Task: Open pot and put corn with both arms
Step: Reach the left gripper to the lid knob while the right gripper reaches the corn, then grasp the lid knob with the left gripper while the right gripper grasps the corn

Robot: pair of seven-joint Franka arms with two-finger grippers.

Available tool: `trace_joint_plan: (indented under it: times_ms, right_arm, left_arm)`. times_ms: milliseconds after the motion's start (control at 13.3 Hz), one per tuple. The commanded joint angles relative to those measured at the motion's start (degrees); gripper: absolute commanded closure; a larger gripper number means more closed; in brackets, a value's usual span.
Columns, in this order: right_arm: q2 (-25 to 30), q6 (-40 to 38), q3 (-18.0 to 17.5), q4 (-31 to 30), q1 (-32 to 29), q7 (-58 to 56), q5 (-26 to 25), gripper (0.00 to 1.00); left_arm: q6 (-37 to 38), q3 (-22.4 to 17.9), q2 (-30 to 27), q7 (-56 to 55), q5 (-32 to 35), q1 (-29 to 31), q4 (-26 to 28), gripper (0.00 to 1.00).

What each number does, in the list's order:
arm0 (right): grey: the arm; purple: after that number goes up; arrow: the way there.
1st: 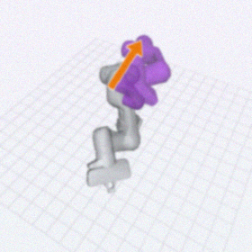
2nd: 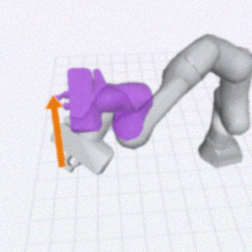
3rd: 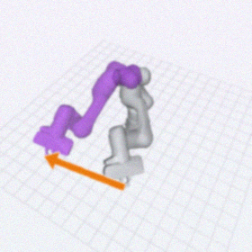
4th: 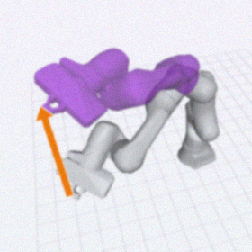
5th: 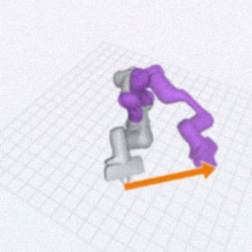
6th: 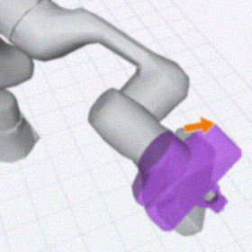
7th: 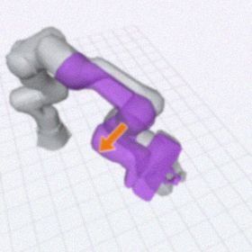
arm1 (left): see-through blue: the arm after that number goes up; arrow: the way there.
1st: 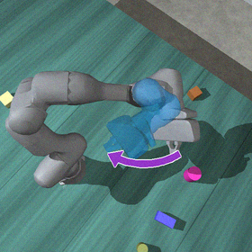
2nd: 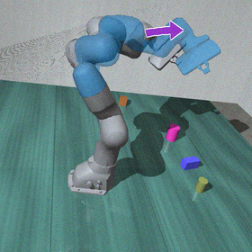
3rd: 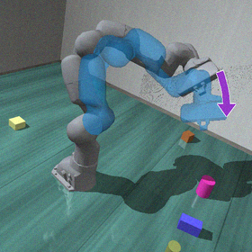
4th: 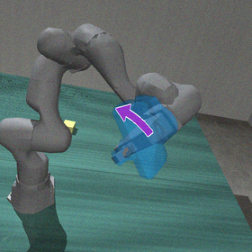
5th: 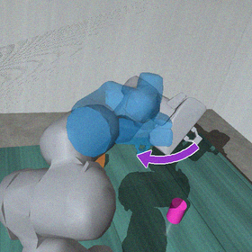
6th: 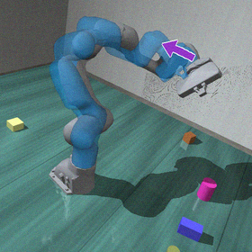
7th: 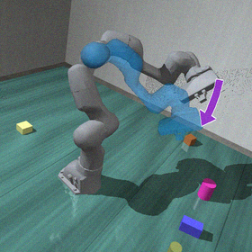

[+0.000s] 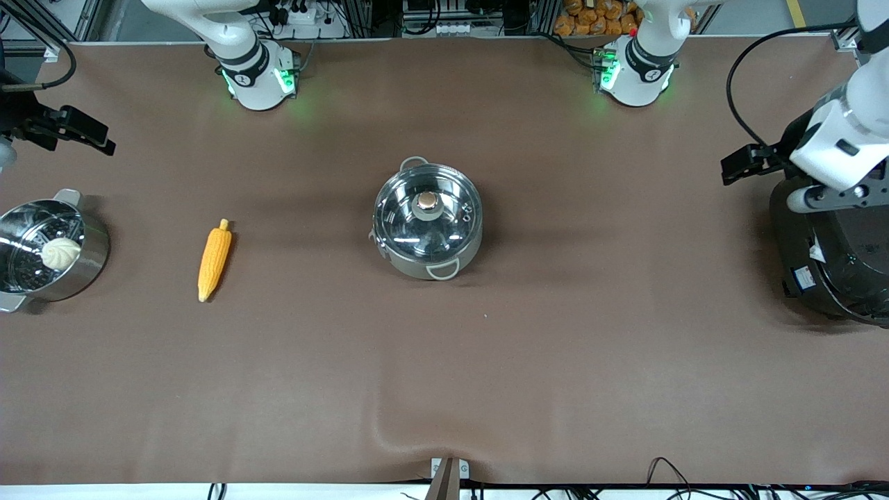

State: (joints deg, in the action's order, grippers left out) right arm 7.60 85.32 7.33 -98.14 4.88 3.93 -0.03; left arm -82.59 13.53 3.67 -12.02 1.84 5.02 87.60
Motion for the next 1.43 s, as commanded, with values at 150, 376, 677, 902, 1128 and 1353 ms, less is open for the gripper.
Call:
trace_joint_plan:
  times_ms: [150, 376, 677, 902, 1128, 1353]
  right_arm:
    - [-1.27, 8.79, 0.32, -6.79, 0.22, 0.55, 0.82, 0.00]
    - [-3.64, 13.62, 0.32, -8.55, 0.39, 0.55, 0.82, 0.00]
    - [-8.38, 23.10, 0.32, -13.99, 0.48, 0.46, 0.82, 0.00]
    - [-12.07, 35.31, 0.32, -21.11, 0.30, 0.38, 0.82, 0.00]
    - [-15.76, 49.89, 0.32, -28.13, 0.48, -1.81, 0.82, 0.00]
    - [-19.63, 56.43, 0.23, -30.53, 0.66, -2.17, 0.82, 0.00]
  left_arm:
    - [0.41, 1.23, 3.44, -9.46, -3.77, -7.99, -2.42, 0.00]
    - [-5.45, 1.41, 7.12, -22.22, -3.94, -15.81, -2.69, 0.00]
    - [-14.76, 1.06, 16.00, -42.51, -3.33, -29.34, -4.89, 0.00]
    - [-24.35, 0.88, 22.06, -53.52, -3.33, -36.64, -6.46, 0.00]
    - [-26.92, -0.34, 28.74, -59.07, -3.15, -41.84, -11.56, 0.00]
    - [-28.06, -2.11, 31.30, -59.53, -3.24, -44.83, -12.19, 0.00]
